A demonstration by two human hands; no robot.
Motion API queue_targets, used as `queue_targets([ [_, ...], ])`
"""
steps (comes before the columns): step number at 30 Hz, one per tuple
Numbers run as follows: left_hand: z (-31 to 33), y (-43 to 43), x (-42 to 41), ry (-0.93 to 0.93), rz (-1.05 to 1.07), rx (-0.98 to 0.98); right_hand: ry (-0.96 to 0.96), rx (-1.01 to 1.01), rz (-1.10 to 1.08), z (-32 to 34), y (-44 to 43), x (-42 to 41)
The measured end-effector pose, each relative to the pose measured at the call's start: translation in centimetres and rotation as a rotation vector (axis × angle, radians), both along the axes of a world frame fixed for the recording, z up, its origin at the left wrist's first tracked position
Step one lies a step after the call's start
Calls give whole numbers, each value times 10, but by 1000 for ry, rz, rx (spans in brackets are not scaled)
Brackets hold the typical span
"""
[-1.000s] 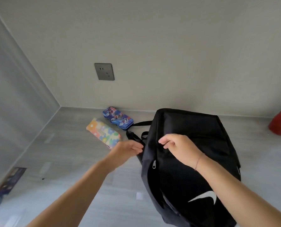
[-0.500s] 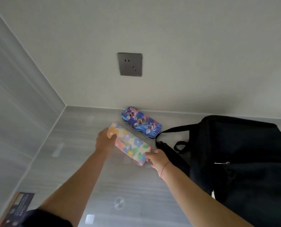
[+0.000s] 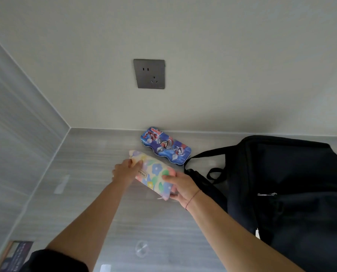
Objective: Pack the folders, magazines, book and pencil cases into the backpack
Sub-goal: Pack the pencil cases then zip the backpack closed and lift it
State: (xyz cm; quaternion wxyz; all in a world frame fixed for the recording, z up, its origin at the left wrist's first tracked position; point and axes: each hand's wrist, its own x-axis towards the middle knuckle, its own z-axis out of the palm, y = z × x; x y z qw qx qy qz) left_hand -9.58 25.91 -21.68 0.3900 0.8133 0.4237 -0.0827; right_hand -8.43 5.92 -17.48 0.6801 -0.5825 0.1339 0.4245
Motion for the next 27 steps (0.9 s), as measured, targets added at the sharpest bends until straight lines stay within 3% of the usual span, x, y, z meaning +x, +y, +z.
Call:
queue_targets([
  [5,32,-46,-6,-350,193,-278,-138,189,-124,44,-38,6],
  [8,69,-83,-6,-492,152,-502,-239,207,-168,74,-89,12],
  [10,95,-118,-5,-529,64,-618,-273,247,-242,90,-135,16],
  [15,134,-246,3,-603,-40,-664,-287,463,-517,115,-260,19],
  [18,136,-332,0,-534,-140,-720,-296,489,-588,111,-316,9],
  [20,132,-381,-7,-461,-262,-641,-310,442,-639,101,-348,3],
  [24,119,-411,-13,-463,-465,12,-290,328,-649,85,-392,-7],
  [27,111,-413,-12,-412,-579,345,-263,284,-607,81,-419,-11],
])
